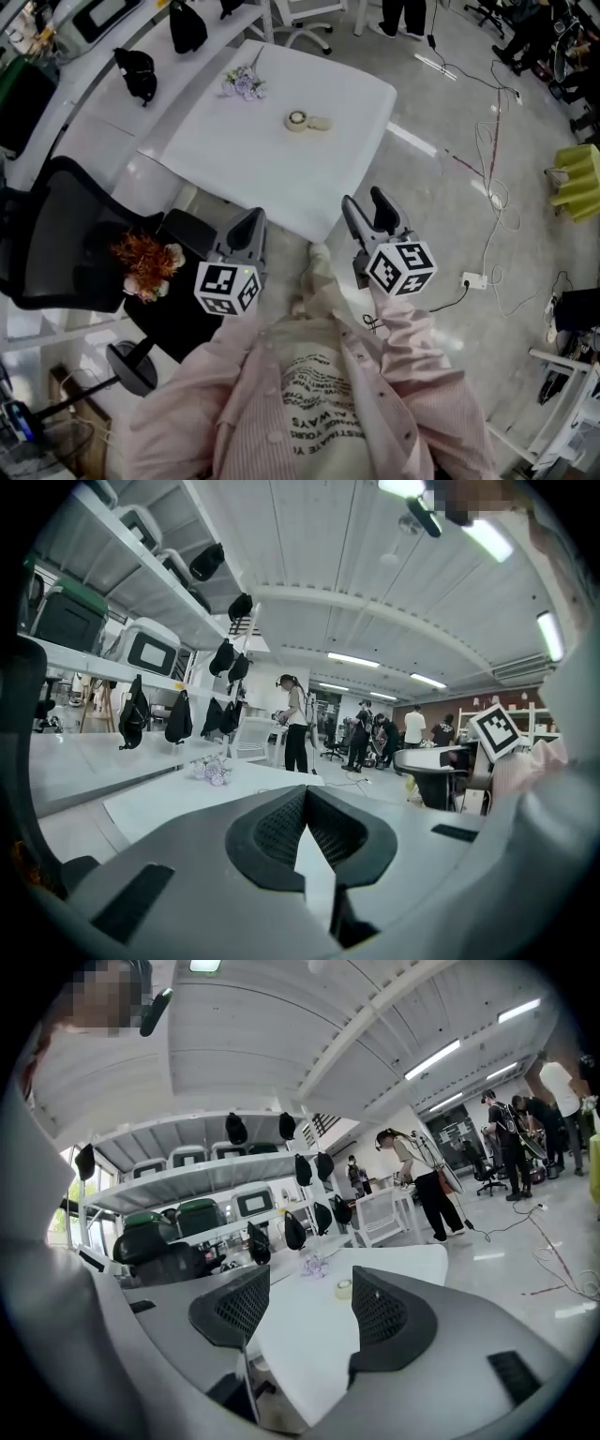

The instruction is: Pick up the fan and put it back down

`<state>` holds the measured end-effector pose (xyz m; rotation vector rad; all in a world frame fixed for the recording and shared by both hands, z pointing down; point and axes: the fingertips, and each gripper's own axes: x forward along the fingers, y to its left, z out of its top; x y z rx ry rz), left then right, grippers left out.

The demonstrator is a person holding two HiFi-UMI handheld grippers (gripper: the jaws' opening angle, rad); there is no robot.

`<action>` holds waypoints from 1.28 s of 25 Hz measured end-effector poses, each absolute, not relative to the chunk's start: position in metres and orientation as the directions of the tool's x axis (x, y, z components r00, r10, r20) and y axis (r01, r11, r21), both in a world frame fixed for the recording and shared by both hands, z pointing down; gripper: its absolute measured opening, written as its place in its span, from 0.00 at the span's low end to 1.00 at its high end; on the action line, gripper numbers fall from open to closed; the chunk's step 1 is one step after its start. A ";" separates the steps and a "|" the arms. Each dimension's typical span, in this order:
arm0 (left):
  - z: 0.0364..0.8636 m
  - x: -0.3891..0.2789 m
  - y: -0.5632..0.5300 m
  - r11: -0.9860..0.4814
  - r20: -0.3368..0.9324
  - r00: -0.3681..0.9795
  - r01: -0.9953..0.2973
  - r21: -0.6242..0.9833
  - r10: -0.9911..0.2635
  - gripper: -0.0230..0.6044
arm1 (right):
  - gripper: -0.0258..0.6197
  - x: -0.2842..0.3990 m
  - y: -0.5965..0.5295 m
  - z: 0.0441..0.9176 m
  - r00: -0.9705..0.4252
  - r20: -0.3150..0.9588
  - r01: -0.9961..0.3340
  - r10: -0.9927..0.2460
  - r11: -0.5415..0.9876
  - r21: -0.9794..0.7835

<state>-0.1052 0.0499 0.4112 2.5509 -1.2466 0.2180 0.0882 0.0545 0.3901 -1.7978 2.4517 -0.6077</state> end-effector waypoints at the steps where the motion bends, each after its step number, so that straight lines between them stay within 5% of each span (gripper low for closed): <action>1: 0.412 -0.103 0.042 -0.579 0.264 0.611 -0.791 0.196 -0.746 0.04 | 0.41 0.090 0.045 0.390 -0.330 0.195 -0.908 -0.924 0.253 -0.334; 32: 0.468 -0.058 -0.143 -0.397 0.388 0.471 -0.881 0.258 -0.792 0.04 | 0.41 0.093 -0.189 0.476 -0.583 0.396 -0.812 -0.710 0.534 -0.236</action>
